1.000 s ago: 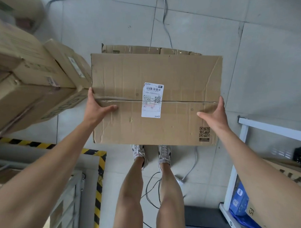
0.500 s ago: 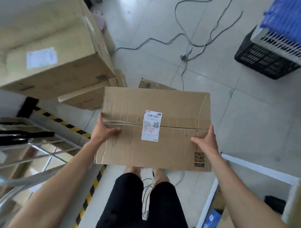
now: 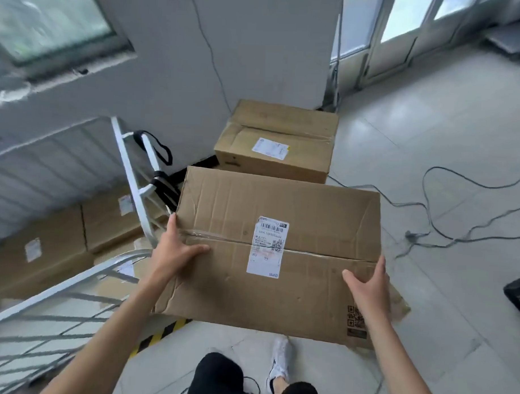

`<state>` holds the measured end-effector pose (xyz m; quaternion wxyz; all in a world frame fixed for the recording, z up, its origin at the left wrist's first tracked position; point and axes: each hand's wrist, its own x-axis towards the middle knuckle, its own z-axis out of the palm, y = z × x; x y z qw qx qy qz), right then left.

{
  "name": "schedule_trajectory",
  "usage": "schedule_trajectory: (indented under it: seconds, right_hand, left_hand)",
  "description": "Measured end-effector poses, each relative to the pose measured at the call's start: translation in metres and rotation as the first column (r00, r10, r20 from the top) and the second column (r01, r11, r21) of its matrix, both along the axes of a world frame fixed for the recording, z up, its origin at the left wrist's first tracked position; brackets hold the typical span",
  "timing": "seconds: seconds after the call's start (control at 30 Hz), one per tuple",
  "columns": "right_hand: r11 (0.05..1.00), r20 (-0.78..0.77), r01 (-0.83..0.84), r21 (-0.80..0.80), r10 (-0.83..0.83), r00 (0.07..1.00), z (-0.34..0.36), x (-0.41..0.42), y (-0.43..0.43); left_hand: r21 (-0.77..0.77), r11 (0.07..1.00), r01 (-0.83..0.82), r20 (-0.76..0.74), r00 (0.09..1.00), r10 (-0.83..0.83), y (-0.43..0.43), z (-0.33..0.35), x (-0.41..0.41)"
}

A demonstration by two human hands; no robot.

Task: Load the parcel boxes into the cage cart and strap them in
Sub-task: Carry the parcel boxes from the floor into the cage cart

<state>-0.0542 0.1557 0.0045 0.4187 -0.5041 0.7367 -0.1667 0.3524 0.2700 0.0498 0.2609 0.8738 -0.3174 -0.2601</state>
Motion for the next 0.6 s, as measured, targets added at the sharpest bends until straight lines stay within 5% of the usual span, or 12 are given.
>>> schedule_trajectory:
  seconds: [0.23, 0.6]
  right_hand:
    - [0.967, 0.074, -0.246, -0.074, 0.251, 0.965, 0.019, 0.133, 0.005]
    - [0.744, 0.03, -0.659, -0.109, 0.665, 0.746, 0.033, 0.368, 0.09]
  left_hand:
    - [-0.045, 0.956, -0.289, 0.029, 0.957, 0.29, 0.104, 0.037, 0.093]
    - [-0.067, 0.747, -0.661, -0.056, 0.75, 0.659, 0.321, 0.042, 0.224]
